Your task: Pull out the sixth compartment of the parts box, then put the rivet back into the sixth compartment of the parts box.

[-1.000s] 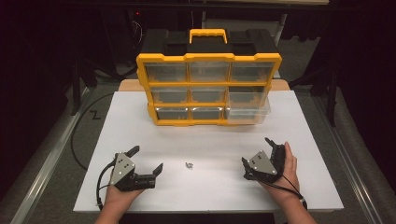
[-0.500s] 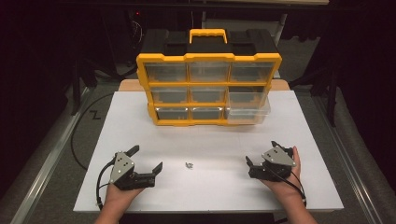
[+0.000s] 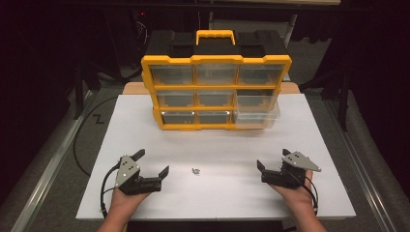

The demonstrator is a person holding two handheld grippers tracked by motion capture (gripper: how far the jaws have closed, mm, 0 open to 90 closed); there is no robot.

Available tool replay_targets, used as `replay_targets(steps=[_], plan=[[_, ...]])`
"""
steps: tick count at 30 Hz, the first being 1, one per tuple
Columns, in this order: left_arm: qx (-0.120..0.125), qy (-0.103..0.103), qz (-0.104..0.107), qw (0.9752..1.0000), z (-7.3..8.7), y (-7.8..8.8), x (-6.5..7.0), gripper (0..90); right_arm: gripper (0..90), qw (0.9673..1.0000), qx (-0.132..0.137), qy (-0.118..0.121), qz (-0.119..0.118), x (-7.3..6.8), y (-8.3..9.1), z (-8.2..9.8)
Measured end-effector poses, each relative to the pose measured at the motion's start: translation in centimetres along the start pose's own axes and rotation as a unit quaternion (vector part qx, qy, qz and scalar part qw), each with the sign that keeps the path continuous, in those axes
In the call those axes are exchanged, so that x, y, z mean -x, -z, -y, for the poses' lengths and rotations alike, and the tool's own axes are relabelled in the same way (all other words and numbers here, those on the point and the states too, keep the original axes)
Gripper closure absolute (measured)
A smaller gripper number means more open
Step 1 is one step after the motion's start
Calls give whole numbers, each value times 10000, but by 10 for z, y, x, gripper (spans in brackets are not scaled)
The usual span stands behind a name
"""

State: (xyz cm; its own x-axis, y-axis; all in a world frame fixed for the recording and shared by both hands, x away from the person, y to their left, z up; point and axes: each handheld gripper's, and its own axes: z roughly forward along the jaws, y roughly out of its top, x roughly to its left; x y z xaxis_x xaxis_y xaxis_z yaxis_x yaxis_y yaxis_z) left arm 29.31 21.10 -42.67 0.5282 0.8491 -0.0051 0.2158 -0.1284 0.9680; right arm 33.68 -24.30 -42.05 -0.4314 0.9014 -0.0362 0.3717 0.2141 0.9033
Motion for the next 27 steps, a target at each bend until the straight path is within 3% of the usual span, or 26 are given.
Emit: replay_targets(steps=[10,27], plan=[[-11,35,55,10000,0,-1,0,4,9,10000,8,-25,-40,0,-2,0],[-10,56,105,9999,0,-1,1,4,10,9994,-81,270,193,-2,-2,-3]])
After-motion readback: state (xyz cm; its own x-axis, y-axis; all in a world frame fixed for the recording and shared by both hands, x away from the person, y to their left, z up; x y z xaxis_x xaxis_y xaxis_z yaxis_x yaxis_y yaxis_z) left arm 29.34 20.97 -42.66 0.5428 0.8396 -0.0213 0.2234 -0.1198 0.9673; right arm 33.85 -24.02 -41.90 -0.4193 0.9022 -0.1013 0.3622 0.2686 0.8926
